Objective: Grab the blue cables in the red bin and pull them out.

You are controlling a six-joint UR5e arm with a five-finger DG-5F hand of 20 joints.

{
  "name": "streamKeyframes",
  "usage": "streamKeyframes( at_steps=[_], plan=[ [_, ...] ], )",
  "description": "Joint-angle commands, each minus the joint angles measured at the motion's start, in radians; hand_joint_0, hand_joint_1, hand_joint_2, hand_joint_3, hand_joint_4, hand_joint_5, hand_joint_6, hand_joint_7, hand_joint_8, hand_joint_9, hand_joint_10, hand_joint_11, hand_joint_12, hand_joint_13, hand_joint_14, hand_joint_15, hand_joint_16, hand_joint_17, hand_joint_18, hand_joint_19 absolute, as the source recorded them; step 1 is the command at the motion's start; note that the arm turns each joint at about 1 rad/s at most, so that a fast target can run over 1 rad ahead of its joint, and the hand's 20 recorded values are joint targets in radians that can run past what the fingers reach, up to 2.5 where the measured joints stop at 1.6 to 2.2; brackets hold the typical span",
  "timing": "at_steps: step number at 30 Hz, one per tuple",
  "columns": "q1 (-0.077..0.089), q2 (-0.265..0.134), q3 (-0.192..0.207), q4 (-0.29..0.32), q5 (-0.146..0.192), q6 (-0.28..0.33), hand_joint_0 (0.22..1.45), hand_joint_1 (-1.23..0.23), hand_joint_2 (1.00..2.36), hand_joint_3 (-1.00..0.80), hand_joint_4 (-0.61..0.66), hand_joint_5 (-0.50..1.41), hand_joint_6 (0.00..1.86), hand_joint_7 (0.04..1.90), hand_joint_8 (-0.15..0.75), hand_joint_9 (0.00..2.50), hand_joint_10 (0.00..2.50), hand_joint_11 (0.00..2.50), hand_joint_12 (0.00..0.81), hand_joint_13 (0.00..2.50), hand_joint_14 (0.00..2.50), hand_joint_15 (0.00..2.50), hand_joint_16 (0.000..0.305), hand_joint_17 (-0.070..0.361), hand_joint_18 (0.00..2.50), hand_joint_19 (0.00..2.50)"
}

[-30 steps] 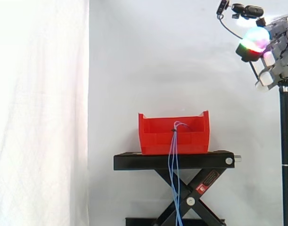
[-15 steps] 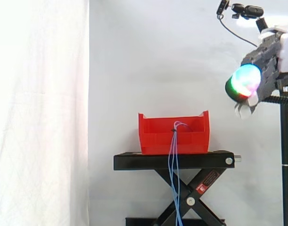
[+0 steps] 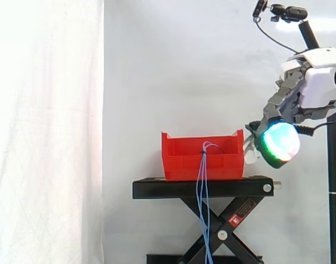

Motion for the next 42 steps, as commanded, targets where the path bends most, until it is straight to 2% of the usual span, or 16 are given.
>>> streamKeyframes(
  at_steps=[1,2,4,6,7,8,10,14,16,18,24,27,29,31,36,42],
  plan=[
    [-0.005,0.000,0.000,0.021,0.009,-0.328,0.68,-1.12,1.00,-1.00,0.26,0.79,0.00,0.79,0.295,0.54,0.01,0.28,0.418,0.47,0.01,0.12,0.063,0.142,0.36,0.24],
    [-0.005,0.000,0.000,0.027,0.009,-0.359,0.68,-1.11,1.00,-1.00,0.27,0.79,0.00,0.77,0.295,0.54,0.01,0.29,0.418,0.47,0.00,0.11,0.063,0.142,0.37,0.24],
    [-0.007,-0.002,0.000,0.063,0.011,-0.457,0.68,-1.11,1.00,-1.00,0.27,0.79,0.00,0.76,0.295,0.54,0.01,0.28,0.418,0.47,0.00,0.11,0.063,0.142,0.37,0.23],
    [-0.007,-0.025,0.000,0.080,0.012,-0.507,0.68,-1.10,1.00,-1.00,0.28,0.78,0.01,0.74,0.294,0.54,0.01,0.28,0.417,0.47,0.00,0.12,0.063,0.142,0.37,0.23],
    [-0.007,-0.025,0.000,0.080,0.012,-0.507,0.68,-1.10,1.00,-1.00,0.28,0.78,0.01,0.74,0.294,0.54,0.01,0.28,0.418,0.47,0.00,0.11,0.063,0.142,0.37,0.23],
    [-0.007,-0.066,0.000,0.077,0.008,-0.524,0.67,-1.09,1.00,-1.00,0.27,0.78,0.01,0.74,0.296,0.54,0.01,0.28,0.418,0.47,0.00,0.11,0.063,0.142,0.37,0.24],
    [-0.008,-0.105,0.000,0.080,0.005,-0.527,0.68,-1.08,1.00,-1.00,0.28,0.78,0.01,0.74,0.295,0.54,0.01,0.28,0.418,0.47,0.00,0.11,0.063,0.142,0.37,0.24],
    [-0.008,-0.134,0.000,0.095,0.003,-0.530,0.67,-1.08,1.00,-1.00,0.28,0.79,0.01,0.74,0.297,0.55,0.01,0.28,0.418,0.47,0.00,0.12,0.063,0.141,0.38,0.24],
    [-0.008,-0.142,0.000,0.116,0.003,-0.546,0.67,-1.08,1.00,-1.00,0.28,0.79,0.01,0.74,0.299,0.55,0.01,0.28,0.418,0.47,0.00,0.12,0.063,0.141,0.38,0.24],
    [-0.011,-0.143,-0.002,0.149,0.003,-0.592,0.67,-1.08,1.00,-1.00,0.29,0.80,0.01,0.74,0.299,0.56,0.01,0.28,0.417,0.48,0.00,0.12,0.063,0.141,0.38,0.24],
    [-0.014,-0.143,-0.002,0.152,0.005,-0.673,0.67,-1.06,1.00,-1.00,0.29,0.80,0.01,0.73,0.300,0.58,0.01,0.29,0.417,0.49,0.00,0.12,0.063,0.141,0.39,0.25],
    [-0.013,-0.146,0.000,0.153,0.003,-0.681,0.67,-1.05,1.00,-1.00,0.29,0.80,0.01,0.72,0.303,0.58,0.01,0.28,0.417,0.49,0.00,0.12,0.063,0.141,0.39,0.26],
    [-0.014,-0.208,0.000,0.156,0.002,-0.675,0.68,-1.04,1.00,-1.00,0.29,0.80,0.01,0.72,0.302,0.59,0.01,0.29,0.417,0.50,0.00,0.12,0.062,0.141,0.40,0.26],
    [-0.014,-0.235,0.000,0.169,0.002,-0.668,0.68,-1.04,1.00,-1.00,0.29,0.80,0.01,0.72,0.305,0.59,0.01,0.28,0.417,0.50,0.00,0.13,0.062,0.140,0.40,0.26],
    [-0.013,-0.238,0.000,0.233,-0.004,-0.667,0.68,-1.04,1.00,-1.00,0.29,0.80,0.01,0.71,0.300,0.59,0.01,0.28,0.417,0.50,0.00,0.12,0.062,0.140,0.40,0.26],
    [-0.018,-0.240,0.000,0.236,-0.009,-0.675,0.68,-1.04,1.00,-1.00,0.29,0.81,0.01,0.71,0.303,0.60,0.01,0.28,0.414,0.50,0.00,0.13,0.062,0.140,0.40,0.26]
  ],
)
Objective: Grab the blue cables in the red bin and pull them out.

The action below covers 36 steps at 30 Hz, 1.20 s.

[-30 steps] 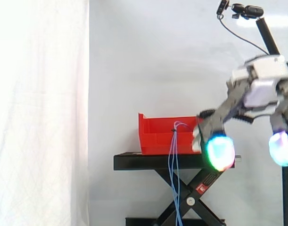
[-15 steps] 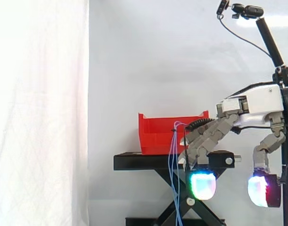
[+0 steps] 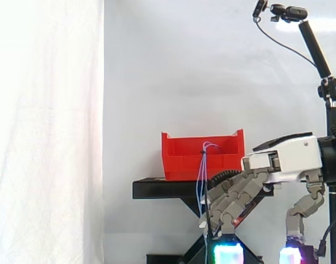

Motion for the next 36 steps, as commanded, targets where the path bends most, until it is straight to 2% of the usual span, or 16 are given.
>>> streamKeyframes(
  at_steps=[1,5,6,7,10,14,16,18,19,20,23,26,30,31,33,36],
  plan=[
    [-0.003,-0.001,0.000,0.005,-0.001,-0.011,0.69,-1.04,1.00,-1.00,0.29,0.81,0.01,0.71,0.302,0.60,0.01,0.28,0.414,0.50,0.01,0.13,0.062,0.139,0.40,0.26],
    [-0.002,0.000,0.000,0.057,-0.007,-0.130,0.70,-1.06,1.00,-1.00,0.27,0.80,0.01,0.72,0.299,0.61,0.01,0.30,0.405,0.55,0.01,0.16,0.061,0.137,0.42,0.27],
    [-0.002,0.000,0.000,0.057,-0.007,-0.130,0.71,-1.07,1.00,-1.00,0.26,0.81,0.01,0.73,0.295,0.62,0.01,0.31,0.404,0.55,0.01,0.16,0.060,0.136,0.42,0.28],
    [-0.006,-0.001,0.000,0.112,-0.013,-0.219,0.72,-1.08,1.00,-1.00,0.25,0.81,0.01,0.76,0.294,0.62,0.01,0.33,0.402,0.55,0.01,0.17,0.060,0.135,0.42,0.28],
    [-0.014,0.000,0.000,0.161,-0.024,-0.319,0.74,-1.11,1.00,-1.00,0.21,0.78,0.04,0.83,0.290,0.63,0.01,0.43,0.403,0.56,0.01,0.19,0.059,0.132,0.44,0.27],
    [-0.028,0.000,0.015,0.203,-0.042,-0.413,0.75,-1.13,1.00,-1.00,0.18,0.54,0.66,0.58,0.282,0.63,0.02,0.58,0.399,0.61,0.01,0.27,0.058,0.131,0.46,0.31],
    [-0.041,-0.001,0.032,0.217,-0.069,-0.456,0.75,-1.13,1.00,-1.00,0.18,0.48,0.77,0.52,0.277,0.64,0.02,0.66,0.400,0.63,0.01,0.31,0.058,0.131,0.48,0.32],
    [-0.046,-0.001,0.034,0.218,-0.078,-0.462,0.75,-1.13,1.00,-1.00,0.18,0.47,0.77,0.52,0.275,0.64,0.02,0.67,0.401,0.63,0.01,0.32,0.058,0.131,0.48,0.33],
    [-0.061,-0.001,0.032,0.223,-0.110,-0.471,0.75,-1.13,1.00,-1.00,0.18,0.47,0.77,0.51,0.278,0.64,0.02,0.68,0.401,0.64,0.01,0.33,0.058,0.132,0.48,0.33],
    [-0.061,-0.001,0.032,0.223,-0.110,-0.471,0.74,-1.13,1.00,-1.00,0.18,0.47,0.75,0.52,0.276,0.64,0.02,0.68,0.402,0.64,0.01,0.33,0.059,0.132,0.48,0.33],
    [-0.095,-0.001,0.034,0.218,-0.128,-0.473,0.74,-1.13,1.00,-1.00,0.17,0.47,0.74,0.52,0.276,0.64,0.02,0.69,0.403,0.64,0.01,0.34,0.059,0.132,0.48,0.33],
    [-0.107,-0.001,0.034,0.190,-0.130,-0.471,0.74,-1.13,1.00,-1.00,0.16,0.50,0.70,0.53,0.274,0.65,0.02,0.69,0.405,0.65,0.01,0.34,0.058,0.132,0.49,0.34],
    [-0.117,-0.050,0.046,0.155,-0.133,-0.450,0.74,-1.13,1.00,-1.00,0.15,0.53,0.64,0.55,0.280,0.68,0.02,0.74,0.402,0.68,0.01,0.38,0.058,0.131,0.50,0.36],
    [-0.126,-0.136,0.104,0.100,-0.168,-0.368,0.74,-1.13,1.00,-1.00,0.15,0.53,0.64,0.55,0.277,0.68,0.02,0.74,0.400,0.68,0.01,0.38,0.058,0.131,0.50,0.36],
    [-0.129,-0.168,0.146,0.043,-0.202,-0.331,0.75,-1.13,1.00,-1.00,0.15,0.54,0.61,0.56,0.279,0.69,0.02,0.74,0.400,0.68,0.02,0.38,0.058,0.131,0.50,0.36],
    [-0.135,-0.168,0.173,-0.037,-0.243,-0.328,0.75,-1.13,1.00,-1.00,0.14,0.57,0.51,0.60,0.277,0.69,0.02,0.73,0.400,0.68,0.01,0.38,0.058,0.130,0.51,0.36]
  ],
)
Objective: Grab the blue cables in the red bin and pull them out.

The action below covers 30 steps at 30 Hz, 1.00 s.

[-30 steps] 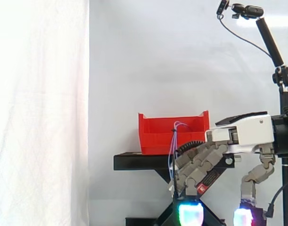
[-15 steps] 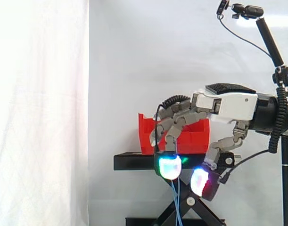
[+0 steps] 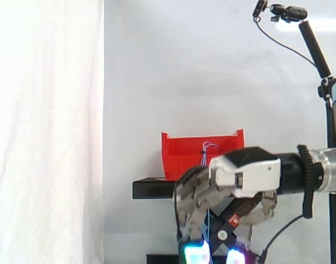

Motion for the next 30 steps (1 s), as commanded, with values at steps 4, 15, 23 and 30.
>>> streamKeyframes(
  at_steps=[4,15,23,30],
  plan=[
    [-0.021,-0.042,0.087,-0.197,-0.056,0.000,0.75,-1.12,1.00,-1.00,0.13,0.60,0.42,0.62,0.274,0.69,0.02,0.72,0.402,0.67,0.01,0.36,0.058,0.130,0.51,0.36],
    [-0.075,-0.042,0.171,-0.321,-0.071,-0.306,0.75,-1.10,1.00,-1.00,0.12,0.62,0.01,0.52,0.264,0.66,0.02,0.63,0.396,0.63,0.01,0.34,0.057,0.128,0.48,0.36],
    [-0.113,-0.042,0.171,-0.312,-0.073,-0.403,0.75,-1.10,1.00,-1.00,0.05,0.58,0.01,0.35,0.253,0.62,0.02,0.53,0.393,0.61,0.01,0.32,0.057,0.127,0.46,0.37],
    [-0.133,-0.042,0.173,-0.335,-0.074,-0.504,0.75,-1.09,1.00,-1.00,0.04,0.56,0.01,0.34,0.249,0.61,0.02,0.52,0.391,0.59,0.01,0.31,0.056,0.127,0.45,0.36]
  ],
)
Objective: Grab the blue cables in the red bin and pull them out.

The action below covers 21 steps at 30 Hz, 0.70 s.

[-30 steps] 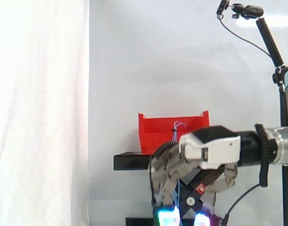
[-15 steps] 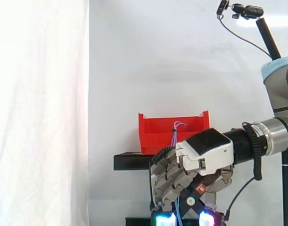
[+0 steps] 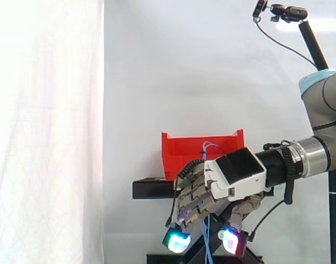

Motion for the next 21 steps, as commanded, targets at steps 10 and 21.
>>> streamKeyframes(
  at_steps=[10,21],
  plan=[
    [-0.015,0.000,0.091,-0.133,0.003,-0.141,0.76,-1.09,1.00,-1.00,0.05,0.56,0.01,0.34,0.250,0.61,0.02,0.53,0.389,0.59,0.01,0.31,0.056,0.126,0.44,0.37],
    [-0.020,0.002,0.153,-0.211,0.004,-0.224,0.76,-1.08,1.00,-1.00,0.07,0.58,0.01,0.44,0.253,0.61,0.02,0.54,0.388,0.59,0.01,0.31,0.056,0.125,0.44,0.37]
  ],
)
